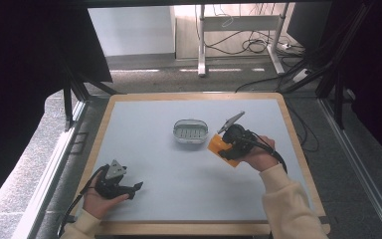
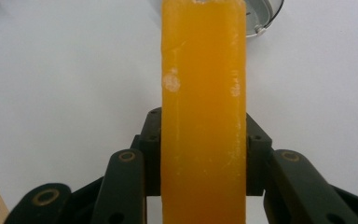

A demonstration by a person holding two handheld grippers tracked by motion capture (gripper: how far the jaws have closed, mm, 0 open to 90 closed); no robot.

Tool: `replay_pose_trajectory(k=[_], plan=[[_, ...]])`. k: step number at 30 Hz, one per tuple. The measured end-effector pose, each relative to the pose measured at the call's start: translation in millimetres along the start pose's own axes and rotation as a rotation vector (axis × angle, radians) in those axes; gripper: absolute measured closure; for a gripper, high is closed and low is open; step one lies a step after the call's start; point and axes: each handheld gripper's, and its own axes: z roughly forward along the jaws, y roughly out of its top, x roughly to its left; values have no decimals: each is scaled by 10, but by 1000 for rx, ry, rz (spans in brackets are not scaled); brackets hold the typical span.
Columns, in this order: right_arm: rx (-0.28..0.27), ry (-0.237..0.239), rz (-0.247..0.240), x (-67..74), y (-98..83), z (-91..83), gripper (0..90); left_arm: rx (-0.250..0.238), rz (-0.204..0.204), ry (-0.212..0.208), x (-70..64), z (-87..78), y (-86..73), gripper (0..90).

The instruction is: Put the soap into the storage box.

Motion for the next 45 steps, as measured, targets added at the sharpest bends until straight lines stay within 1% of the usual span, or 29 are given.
replay_pose_trajectory(k=[5,18,21,26,28,30,34,38,39,45], plan=[[-9,10,-6,-13,38,0,617,-2,0,-1,-1,-1,-1,168],[-5,8,-30,-19,128,33,617,-1,-1,-2,3,-2,-3,167],[-2,7,-27,-21,148,36,617,-1,0,-3,2,-2,-3,167],[0,5,-42,-37,186,39,617,-3,-2,-3,4,-1,-5,167],[0,4,-38,-39,196,44,617,0,-1,-3,4,2,-6,167],[2,2,-44,-53,209,51,617,-1,0,-4,4,1,-6,166],[5,4,-37,-72,247,66,617,-4,-4,-3,5,-1,-7,167],[11,5,-46,-101,291,80,617,-1,-5,-4,6,1,-8,167],[13,7,-38,-104,304,83,617,-1,-6,-4,5,2,-8,167],[5,9,-41,-156,406,110,617,1,-6,-5,6,-1,-9,167]])
